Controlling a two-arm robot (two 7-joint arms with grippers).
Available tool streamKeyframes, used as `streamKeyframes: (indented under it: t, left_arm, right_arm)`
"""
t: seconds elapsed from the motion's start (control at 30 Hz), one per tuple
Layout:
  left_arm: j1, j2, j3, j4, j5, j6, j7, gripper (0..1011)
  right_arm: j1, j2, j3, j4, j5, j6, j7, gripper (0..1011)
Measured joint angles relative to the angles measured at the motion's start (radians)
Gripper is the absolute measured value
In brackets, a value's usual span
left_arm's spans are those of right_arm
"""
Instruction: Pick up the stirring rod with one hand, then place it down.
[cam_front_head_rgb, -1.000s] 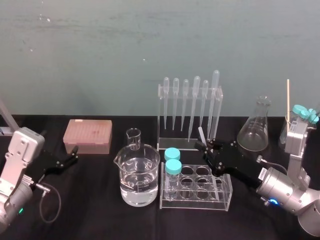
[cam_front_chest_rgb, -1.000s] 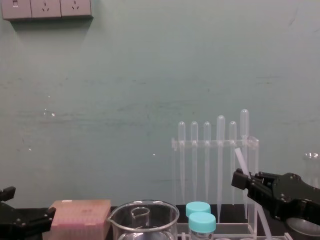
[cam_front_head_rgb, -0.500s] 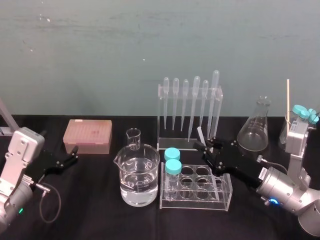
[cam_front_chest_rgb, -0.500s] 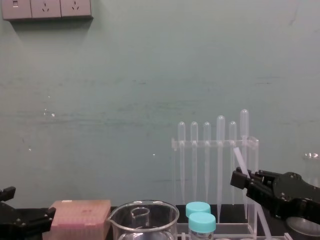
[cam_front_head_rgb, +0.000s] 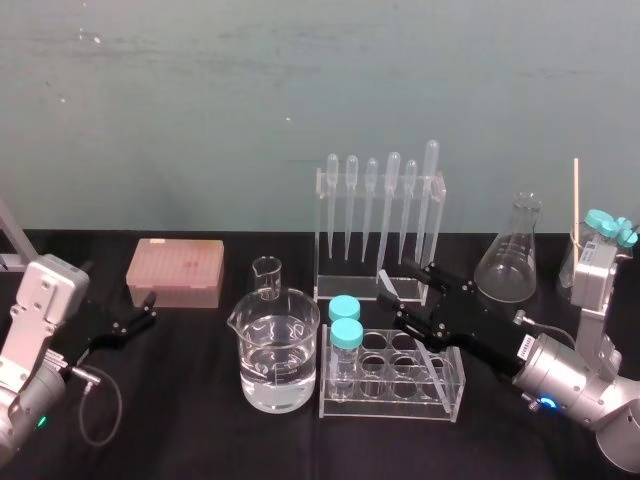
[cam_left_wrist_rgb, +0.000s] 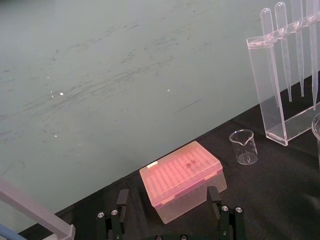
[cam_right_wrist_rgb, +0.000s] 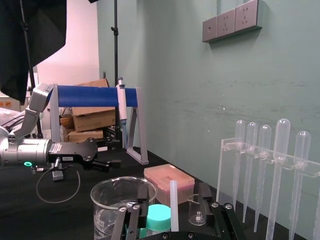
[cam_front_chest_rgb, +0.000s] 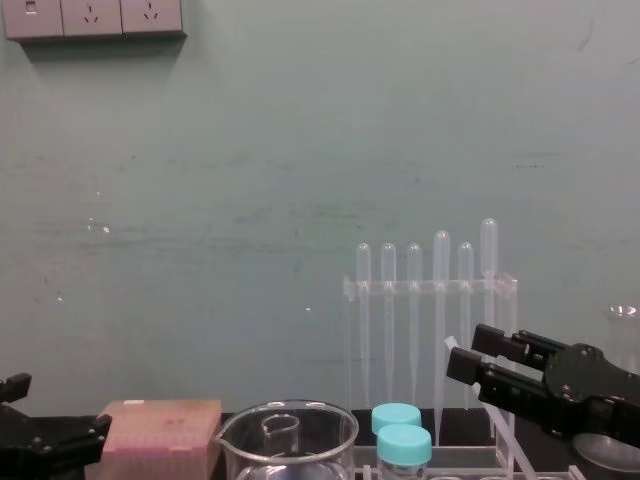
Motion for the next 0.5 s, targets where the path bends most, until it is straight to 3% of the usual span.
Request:
streamKeyframes:
  t: [0.33, 0.5]
  left_arm:
    - [0.000, 0.000, 0.000, 0.000, 0.000, 0.000, 0.000, 1000]
    - [0.000, 0.000, 0.000, 0.000, 0.000, 0.000, 0.000, 1000]
  right_arm:
    - [0.000, 0.001, 0.000, -0.002, -0.003, -0.004, -0.001, 903]
    - [-0.001, 0.008, 0.010, -0.049, -0.050, -0.061, -0.045, 1003]
